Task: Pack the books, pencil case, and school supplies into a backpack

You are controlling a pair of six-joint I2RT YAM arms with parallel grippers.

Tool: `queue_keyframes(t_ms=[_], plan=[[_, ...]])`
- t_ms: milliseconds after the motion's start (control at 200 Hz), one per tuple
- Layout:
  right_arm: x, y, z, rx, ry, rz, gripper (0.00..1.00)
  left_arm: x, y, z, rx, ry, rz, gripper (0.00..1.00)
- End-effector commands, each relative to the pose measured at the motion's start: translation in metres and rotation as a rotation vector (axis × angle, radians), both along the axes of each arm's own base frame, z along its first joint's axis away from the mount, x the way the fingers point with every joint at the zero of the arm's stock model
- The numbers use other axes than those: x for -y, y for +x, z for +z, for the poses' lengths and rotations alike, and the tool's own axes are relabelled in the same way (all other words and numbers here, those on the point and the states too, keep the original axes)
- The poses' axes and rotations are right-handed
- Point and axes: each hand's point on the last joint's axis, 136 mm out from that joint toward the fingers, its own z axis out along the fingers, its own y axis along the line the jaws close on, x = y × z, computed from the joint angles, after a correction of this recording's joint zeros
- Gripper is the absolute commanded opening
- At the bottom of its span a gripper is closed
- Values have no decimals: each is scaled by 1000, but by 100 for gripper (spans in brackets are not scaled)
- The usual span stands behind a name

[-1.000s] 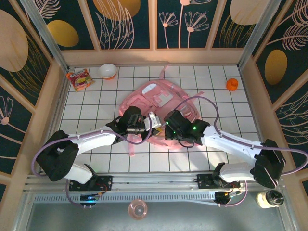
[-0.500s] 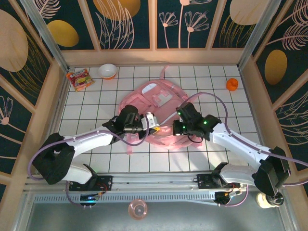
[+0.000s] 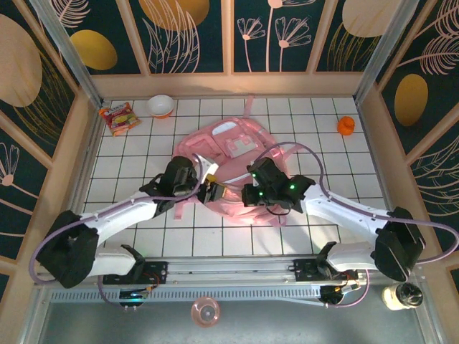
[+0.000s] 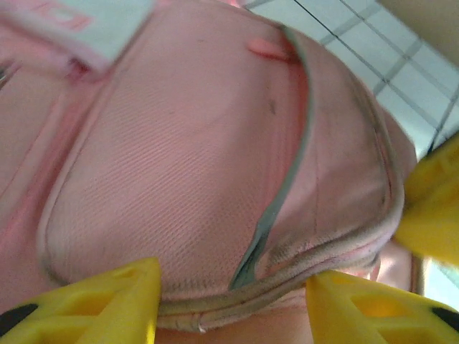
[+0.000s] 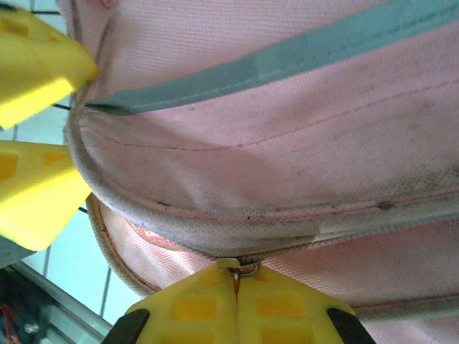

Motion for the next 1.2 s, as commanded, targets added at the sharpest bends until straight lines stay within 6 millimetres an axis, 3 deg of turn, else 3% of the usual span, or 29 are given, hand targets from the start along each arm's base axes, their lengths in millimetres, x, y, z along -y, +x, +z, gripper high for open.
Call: queue_keyframes(t_ms=[0, 150, 285, 445, 581, 786, 911, 1196], plan=[[-24, -16, -2, -70, 79, 11, 0, -24, 15, 24, -318, -323, 440, 51], [-47, -21, 3, -67, 107, 42, 0, -36, -3, 22, -519, -416, 573, 50], [-68, -27, 1, -78, 140, 74, 0, -32, -18, 18, -666, -455, 604, 51], [-82, -29, 3, -75, 148, 98, 0, -26, -45, -13, -839, -338, 633, 51], [-92, -30, 5, -74, 173, 114, 0, -24, -52, -22, -885, -292, 645, 53], [-97, -33, 1, -80, 162, 130, 0, -16, -58, -21, -951, -319, 628, 58], [-92, -32, -2, -81, 141, 123, 0, -22, -62, -15, -954, -316, 647, 61], [-99, -34, 5, -74, 187, 137, 0, -26, -71, -21, -1002, -349, 668, 58]])
